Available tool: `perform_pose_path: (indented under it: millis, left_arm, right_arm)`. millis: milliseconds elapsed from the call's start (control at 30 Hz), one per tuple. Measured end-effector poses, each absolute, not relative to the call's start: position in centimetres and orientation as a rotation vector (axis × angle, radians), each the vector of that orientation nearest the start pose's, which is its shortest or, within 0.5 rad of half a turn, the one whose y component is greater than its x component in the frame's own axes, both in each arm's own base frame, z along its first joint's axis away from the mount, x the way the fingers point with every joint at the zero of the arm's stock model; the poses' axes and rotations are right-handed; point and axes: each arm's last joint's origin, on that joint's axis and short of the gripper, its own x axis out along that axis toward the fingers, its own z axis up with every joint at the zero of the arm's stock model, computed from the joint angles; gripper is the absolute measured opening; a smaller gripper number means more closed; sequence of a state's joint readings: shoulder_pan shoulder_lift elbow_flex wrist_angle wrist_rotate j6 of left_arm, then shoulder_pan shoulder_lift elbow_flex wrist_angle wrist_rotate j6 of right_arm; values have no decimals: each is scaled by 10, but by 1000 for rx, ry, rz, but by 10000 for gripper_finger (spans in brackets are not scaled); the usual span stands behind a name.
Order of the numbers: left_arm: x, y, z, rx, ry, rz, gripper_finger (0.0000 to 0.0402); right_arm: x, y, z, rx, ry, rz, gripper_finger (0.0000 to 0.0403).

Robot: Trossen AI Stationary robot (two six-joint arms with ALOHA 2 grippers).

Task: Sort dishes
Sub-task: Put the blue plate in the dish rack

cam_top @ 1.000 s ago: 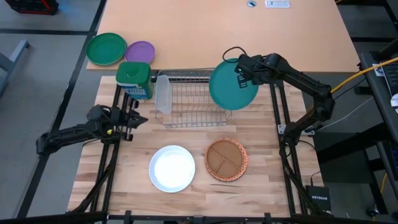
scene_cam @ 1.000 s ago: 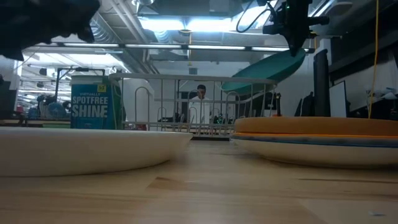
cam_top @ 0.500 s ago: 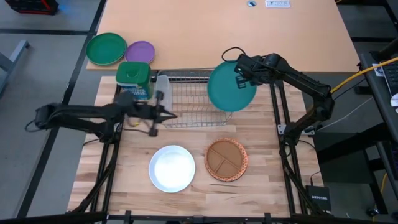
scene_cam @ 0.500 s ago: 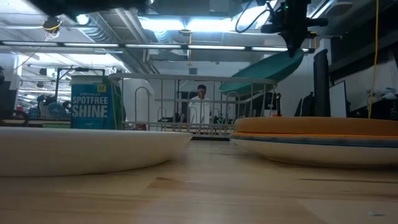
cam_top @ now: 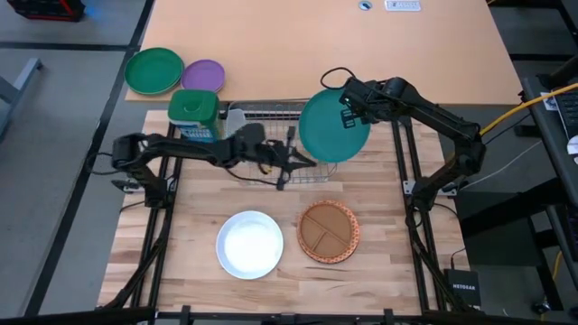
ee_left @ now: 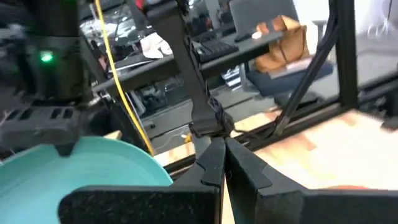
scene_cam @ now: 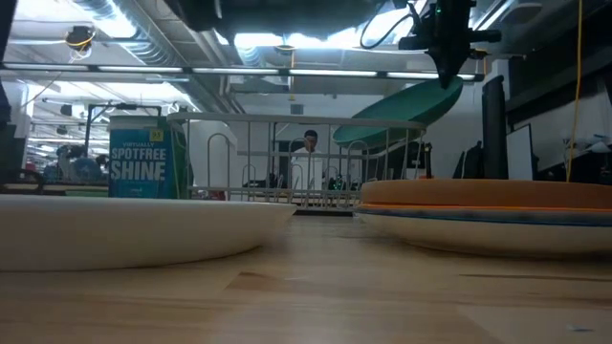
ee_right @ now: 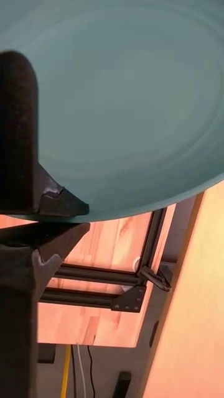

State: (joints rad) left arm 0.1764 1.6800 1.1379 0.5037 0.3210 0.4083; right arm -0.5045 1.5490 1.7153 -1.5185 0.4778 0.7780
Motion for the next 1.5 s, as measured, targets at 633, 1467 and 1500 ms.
perform_pose_path:
  millis: [633,1467,1500]
  left_arm:
    - [416,42,268,519,211,36,152]
    - [410,52,250,533,459,212,127]
    - [409,52,250,534,464,220,120]
  right_arm:
    - [231,-139,375,757,967,-1252,7]
    - [241,-141,377,885,874,-1150,8]
    - [241,-141,377,886,874,-1150,8]
